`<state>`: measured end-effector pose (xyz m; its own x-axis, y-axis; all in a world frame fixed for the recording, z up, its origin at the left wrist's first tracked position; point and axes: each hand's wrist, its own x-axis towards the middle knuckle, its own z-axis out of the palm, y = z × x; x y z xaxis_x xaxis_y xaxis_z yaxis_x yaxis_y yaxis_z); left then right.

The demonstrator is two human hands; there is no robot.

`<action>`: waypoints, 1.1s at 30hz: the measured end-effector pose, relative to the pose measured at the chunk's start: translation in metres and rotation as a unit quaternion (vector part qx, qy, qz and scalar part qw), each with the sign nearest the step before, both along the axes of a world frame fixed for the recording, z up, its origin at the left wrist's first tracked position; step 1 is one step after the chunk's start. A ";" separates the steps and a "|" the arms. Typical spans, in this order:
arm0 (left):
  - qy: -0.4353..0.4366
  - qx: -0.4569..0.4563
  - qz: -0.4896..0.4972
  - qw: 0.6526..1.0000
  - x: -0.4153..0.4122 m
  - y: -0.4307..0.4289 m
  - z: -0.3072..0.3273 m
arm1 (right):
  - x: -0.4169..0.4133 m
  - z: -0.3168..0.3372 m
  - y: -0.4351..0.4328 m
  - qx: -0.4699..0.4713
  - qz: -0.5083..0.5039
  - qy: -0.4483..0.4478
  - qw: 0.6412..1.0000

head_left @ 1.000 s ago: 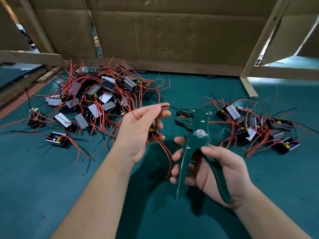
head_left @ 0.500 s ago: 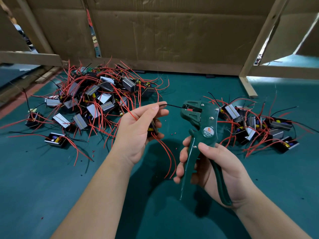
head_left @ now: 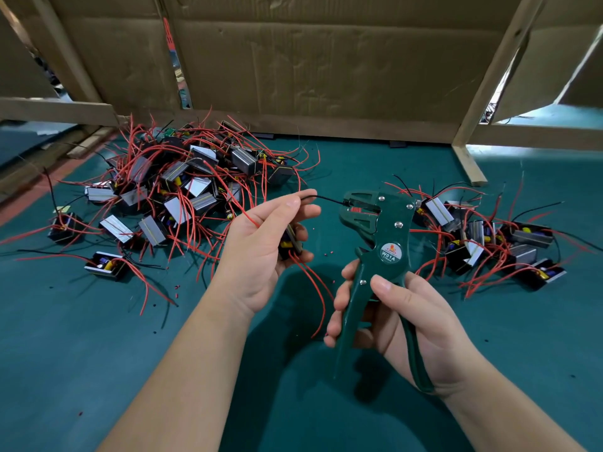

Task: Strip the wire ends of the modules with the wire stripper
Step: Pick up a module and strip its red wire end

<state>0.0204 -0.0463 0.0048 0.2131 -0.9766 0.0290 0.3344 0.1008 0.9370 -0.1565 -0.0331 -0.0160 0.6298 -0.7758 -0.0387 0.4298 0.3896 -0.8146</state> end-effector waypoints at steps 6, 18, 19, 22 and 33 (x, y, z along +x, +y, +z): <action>0.003 -0.002 -0.006 1.000 -0.001 0.000 0.000 | 0.000 0.002 0.001 0.000 -0.018 0.019 1.000; -0.012 -0.036 -0.077 0.996 -0.002 0.000 -0.003 | 0.004 0.006 -0.004 0.041 -0.164 0.142 0.975; 0.008 -0.035 -0.106 0.994 -0.002 0.001 -0.002 | 0.004 0.007 -0.007 0.063 -0.158 0.133 0.976; 0.041 -0.010 -0.163 0.986 -0.001 0.001 0.000 | -0.001 0.008 -0.014 0.123 -0.130 0.049 0.983; -0.228 -0.059 0.053 0.970 0.006 -0.005 -0.007 | -0.015 0.009 -0.014 0.099 0.012 -0.017 0.995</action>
<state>0.0266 -0.0516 -0.0025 0.2512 -0.9341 0.2537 -0.1300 0.2271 0.9651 -0.1713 -0.0470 -0.0073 0.6518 -0.7398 -0.1667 0.4451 0.5512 -0.7057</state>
